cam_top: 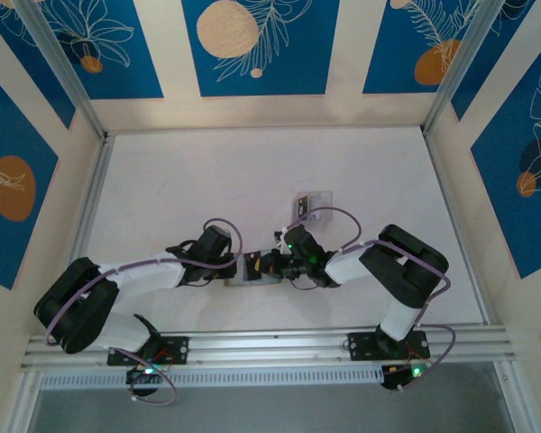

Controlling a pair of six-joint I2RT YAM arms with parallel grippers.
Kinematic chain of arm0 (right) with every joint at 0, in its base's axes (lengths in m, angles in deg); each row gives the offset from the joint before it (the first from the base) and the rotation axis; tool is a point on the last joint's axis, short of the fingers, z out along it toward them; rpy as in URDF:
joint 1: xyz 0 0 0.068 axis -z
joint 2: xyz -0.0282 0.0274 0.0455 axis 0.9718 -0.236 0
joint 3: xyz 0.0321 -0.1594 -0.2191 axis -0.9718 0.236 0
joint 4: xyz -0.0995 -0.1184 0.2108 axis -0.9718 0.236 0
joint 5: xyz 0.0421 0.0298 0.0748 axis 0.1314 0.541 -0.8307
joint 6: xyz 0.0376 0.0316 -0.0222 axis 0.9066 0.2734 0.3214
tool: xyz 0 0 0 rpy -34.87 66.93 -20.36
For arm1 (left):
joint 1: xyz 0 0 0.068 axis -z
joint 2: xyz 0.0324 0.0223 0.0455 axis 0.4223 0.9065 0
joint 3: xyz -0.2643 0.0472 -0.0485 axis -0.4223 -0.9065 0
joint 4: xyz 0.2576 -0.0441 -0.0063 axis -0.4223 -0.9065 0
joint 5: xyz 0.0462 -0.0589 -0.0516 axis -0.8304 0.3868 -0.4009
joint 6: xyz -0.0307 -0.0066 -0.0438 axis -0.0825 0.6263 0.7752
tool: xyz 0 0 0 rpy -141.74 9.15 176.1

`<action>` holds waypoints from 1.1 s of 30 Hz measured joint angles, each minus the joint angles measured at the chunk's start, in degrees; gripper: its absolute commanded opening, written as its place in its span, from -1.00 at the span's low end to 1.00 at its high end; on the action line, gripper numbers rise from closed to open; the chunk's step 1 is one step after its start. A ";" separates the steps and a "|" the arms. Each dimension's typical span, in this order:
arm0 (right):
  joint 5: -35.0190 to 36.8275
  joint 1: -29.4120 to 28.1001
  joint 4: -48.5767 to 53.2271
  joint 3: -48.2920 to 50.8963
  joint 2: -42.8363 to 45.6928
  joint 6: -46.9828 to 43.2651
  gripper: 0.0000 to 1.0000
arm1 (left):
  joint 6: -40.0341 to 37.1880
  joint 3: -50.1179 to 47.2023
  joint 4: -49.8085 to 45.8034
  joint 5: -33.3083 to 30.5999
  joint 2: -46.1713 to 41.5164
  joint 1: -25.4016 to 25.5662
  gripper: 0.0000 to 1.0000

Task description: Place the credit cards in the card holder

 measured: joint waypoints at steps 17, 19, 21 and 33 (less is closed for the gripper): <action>2.36 -1.40 -1.86 3.21 1.84 2.89 -1.00 | -0.02 0.20 1.66 0.31 1.09 0.09 -0.69; 2.93 -1.73 -2.12 3.45 1.99 3.30 -1.00 | -0.04 0.22 1.73 0.37 1.16 0.09 -0.69; 3.63 -2.01 -2.16 3.48 2.03 3.74 -1.00 | -0.04 0.24 1.73 0.37 1.18 0.09 -0.69; 10.73 -5.38 -2.80 6.45 4.72 9.31 -1.00 | -0.04 0.35 3.67 1.01 2.21 0.37 -0.69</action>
